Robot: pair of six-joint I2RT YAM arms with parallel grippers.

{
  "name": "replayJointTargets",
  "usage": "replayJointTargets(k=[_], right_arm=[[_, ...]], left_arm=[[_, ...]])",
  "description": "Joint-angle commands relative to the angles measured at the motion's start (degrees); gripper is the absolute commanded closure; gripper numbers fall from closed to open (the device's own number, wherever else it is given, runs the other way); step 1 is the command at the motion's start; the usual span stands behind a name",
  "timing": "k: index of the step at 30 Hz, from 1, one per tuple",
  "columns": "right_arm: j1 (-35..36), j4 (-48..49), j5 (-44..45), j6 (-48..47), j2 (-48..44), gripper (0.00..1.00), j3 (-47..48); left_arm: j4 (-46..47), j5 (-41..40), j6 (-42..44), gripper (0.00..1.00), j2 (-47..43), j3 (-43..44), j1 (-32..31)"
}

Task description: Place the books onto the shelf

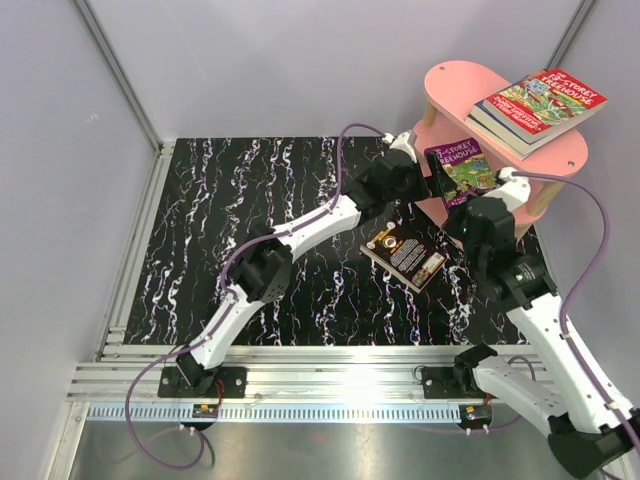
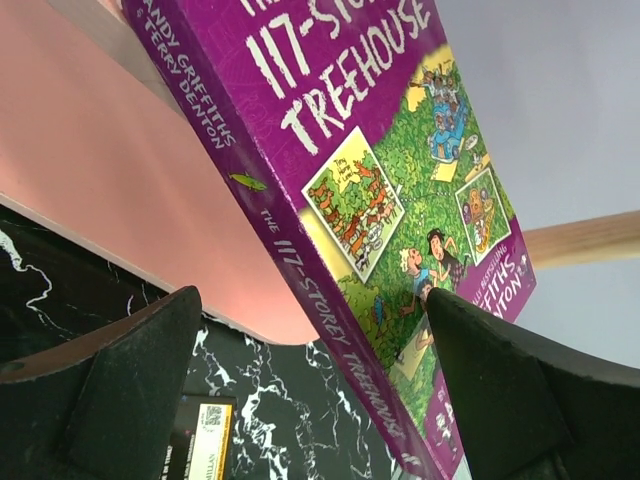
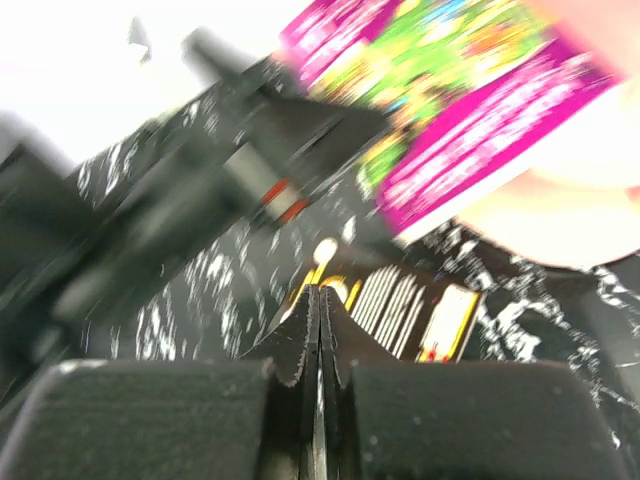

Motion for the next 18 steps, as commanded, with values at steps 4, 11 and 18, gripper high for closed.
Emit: replayJointTargets(k=[4, 11, 18], right_arm=[[-13.97, 8.66, -14.17, -1.07, 3.31, 1.00, -2.72], [-13.98, 11.66, -17.09, -0.72, 4.99, 1.00, -4.31], [-14.07, 10.96, -17.00, -0.98, 5.97, 1.00, -2.99]], left_arm=[[-1.43, 4.54, 2.38, 0.01, -6.67, -2.82, 1.09], [-0.19, 4.89, 1.94, 0.01, -8.00, -3.53, 2.05], [1.04, 5.15, 1.41, 0.01, -7.30, -1.69, 2.14]])
